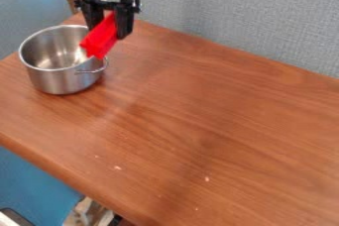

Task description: Put the red object in the metal pot

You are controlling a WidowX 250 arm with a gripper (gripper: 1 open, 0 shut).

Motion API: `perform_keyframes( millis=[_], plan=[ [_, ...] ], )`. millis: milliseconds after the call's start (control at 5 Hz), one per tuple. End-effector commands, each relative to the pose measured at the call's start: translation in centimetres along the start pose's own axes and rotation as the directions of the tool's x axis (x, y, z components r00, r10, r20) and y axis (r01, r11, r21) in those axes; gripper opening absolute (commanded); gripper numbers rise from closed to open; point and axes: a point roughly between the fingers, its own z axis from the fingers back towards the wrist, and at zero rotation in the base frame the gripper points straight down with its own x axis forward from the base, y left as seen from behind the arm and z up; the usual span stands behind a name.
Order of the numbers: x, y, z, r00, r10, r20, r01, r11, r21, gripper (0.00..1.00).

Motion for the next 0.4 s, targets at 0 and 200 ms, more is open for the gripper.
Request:
perform_keyframes(
  millis=[0,200],
  plan=[
    [0.0,1.5,4.3,0.993,0.022,0.117,-0.025,0.999,0.024,0.0],
    [-0.1,2.5,4.5,0.991,0.058,0.124,-0.061,0.998,0.022,0.0]
  ],
)
